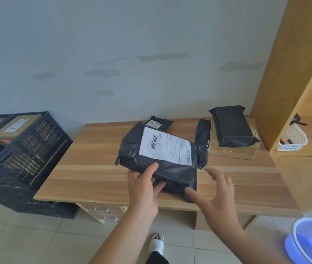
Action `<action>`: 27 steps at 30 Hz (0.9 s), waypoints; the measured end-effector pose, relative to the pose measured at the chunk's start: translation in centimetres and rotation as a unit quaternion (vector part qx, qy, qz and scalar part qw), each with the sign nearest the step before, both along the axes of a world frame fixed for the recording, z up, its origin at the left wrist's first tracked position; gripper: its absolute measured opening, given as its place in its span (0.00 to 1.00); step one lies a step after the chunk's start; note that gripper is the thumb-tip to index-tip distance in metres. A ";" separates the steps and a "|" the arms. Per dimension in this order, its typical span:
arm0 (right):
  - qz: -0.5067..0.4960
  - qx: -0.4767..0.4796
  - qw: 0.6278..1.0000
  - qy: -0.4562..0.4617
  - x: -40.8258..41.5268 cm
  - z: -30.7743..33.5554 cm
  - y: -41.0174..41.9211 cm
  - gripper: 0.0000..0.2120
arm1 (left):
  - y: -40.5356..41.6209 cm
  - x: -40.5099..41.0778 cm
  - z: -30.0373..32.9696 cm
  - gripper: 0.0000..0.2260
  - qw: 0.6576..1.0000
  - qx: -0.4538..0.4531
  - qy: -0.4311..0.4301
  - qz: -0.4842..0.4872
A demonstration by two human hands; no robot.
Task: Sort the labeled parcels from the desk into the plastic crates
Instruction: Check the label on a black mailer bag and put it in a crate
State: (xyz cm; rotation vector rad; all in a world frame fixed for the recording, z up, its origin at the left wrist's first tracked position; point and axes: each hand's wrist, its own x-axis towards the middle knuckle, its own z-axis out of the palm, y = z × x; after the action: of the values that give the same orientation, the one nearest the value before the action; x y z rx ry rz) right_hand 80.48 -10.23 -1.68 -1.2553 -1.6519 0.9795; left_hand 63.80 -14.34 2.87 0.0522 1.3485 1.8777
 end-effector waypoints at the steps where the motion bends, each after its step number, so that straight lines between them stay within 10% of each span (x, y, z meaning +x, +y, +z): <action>1: -0.011 -0.167 0.980 0.104 -0.1 0.8 0.2 0.30 | 0.3 0.1 0.1 0.24 1.000 0.013 -0.001 0.015; 5: 0.035 -0.495 0.797 0.344 -1.0 3.1 0.8 0.24 | 1.4 1.9 0.3 0.27 0.998 0.053 -0.001 0.019; 12: 0.015 -0.516 0.706 0.484 -2.0 4.6 0.9 0.08 | 1.0 3.8 0.5 0.30 0.993 0.088 0.007 -0.076; 19: -0.006 -0.406 0.795 0.450 0.9 6.3 4.0 0.08 | -2.4 0.9 0.5 0.50 0.992 0.063 -0.044 -0.099; 23: 0.047 -0.316 0.895 0.311 3.7 7.0 6.4 0.10 | -4.7 -4.0 2.0 0.59 0.975 -0.047 0.184 -0.111; 27: 0.141 -0.289 0.934 0.157 4.8 7.3 7.1 0.10 | -4.6 -7.1 3.2 0.47 0.869 -0.146 0.346 -0.321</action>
State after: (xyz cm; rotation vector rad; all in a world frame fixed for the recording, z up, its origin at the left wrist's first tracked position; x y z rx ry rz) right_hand 85.25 -3.09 5.66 -1.1509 -1.3500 1.8420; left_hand 56.73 -18.93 6.03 0.9772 1.7789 1.0879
